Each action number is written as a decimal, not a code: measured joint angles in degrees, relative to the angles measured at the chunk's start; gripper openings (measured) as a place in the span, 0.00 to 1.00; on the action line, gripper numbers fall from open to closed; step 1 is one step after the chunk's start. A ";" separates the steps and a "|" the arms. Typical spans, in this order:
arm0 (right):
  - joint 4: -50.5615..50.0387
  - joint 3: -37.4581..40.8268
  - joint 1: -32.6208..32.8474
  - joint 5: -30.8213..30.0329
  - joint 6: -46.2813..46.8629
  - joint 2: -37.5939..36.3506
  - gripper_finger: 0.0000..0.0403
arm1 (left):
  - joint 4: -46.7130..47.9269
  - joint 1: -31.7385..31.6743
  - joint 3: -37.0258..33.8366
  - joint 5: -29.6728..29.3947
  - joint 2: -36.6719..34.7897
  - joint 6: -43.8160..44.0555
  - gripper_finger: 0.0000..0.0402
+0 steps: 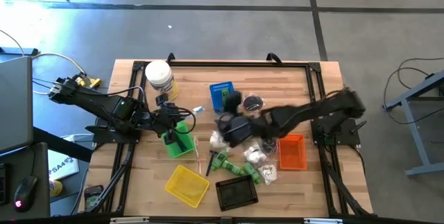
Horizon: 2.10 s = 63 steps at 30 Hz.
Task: Pick & Place Travel size toiletries
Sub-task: Put the blue toothbrush into the yellow bin
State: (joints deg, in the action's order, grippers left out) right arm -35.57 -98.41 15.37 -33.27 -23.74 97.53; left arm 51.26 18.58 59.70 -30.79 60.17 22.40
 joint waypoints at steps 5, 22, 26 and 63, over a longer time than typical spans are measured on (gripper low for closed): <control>-1.40 6.42 -1.17 12.30 8.60 -8.48 0.28 | 5.99 3.39 0.00 2.44 0.03 -0.85 0.06; 51.65 55.11 -6.89 41.34 29.43 -39.46 0.01 | 7.40 18.65 0.02 13.46 5.58 -8.97 0.06; 61.94 63.91 -6.86 38.37 35.50 -44.01 0.01 | 7.29 18.56 0.02 17.67 9.45 -5.53 0.06; 78.72 84.87 -8.04 30.42 30.99 -51.91 0.01 | 23.77 18.54 29.67 35.52 45.29 6.22 0.06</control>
State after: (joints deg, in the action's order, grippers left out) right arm 43.15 -13.54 7.33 -2.84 7.25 45.63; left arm 75.03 37.12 89.37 4.73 105.46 28.61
